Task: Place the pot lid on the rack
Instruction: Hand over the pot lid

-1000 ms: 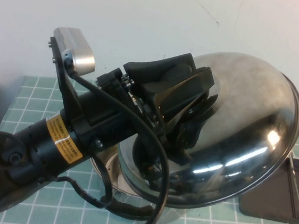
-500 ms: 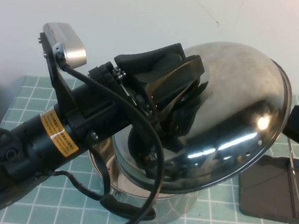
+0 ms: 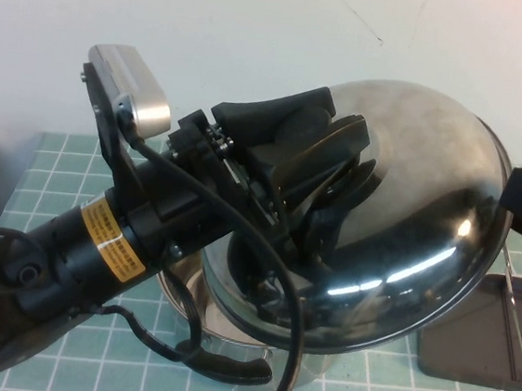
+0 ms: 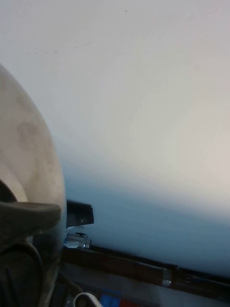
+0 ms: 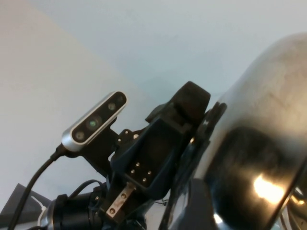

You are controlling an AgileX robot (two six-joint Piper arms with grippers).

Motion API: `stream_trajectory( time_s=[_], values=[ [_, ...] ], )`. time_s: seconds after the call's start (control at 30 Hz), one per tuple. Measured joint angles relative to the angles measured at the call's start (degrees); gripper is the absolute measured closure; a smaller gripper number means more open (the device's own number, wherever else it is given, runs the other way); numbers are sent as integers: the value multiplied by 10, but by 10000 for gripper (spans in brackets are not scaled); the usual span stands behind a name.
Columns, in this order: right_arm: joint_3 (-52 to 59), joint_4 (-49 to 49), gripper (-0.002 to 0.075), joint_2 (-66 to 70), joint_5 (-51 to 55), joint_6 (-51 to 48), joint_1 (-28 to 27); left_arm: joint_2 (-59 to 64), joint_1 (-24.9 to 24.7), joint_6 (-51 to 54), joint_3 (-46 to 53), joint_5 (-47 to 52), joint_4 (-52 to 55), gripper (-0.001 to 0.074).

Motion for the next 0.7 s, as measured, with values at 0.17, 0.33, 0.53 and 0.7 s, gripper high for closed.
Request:
stream_trajectory(
  time_s=[0.17, 0.33, 0.53, 0.7],
  values=[
    [0, 0, 245, 2, 1, 0, 0, 0, 0, 1, 0, 0, 0, 422],
    [0, 0, 251, 13, -18, 0, 28, 0, -5, 1, 0, 0, 0, 422],
    [-2, 5, 258, 30, -47, 0, 89, 1, -34, 4, 0, 21, 2, 422],
    [-2, 15, 417, 35, -59, -27, 100, 12, -46, 8, 0, 53, 2, 422]
  ],
)
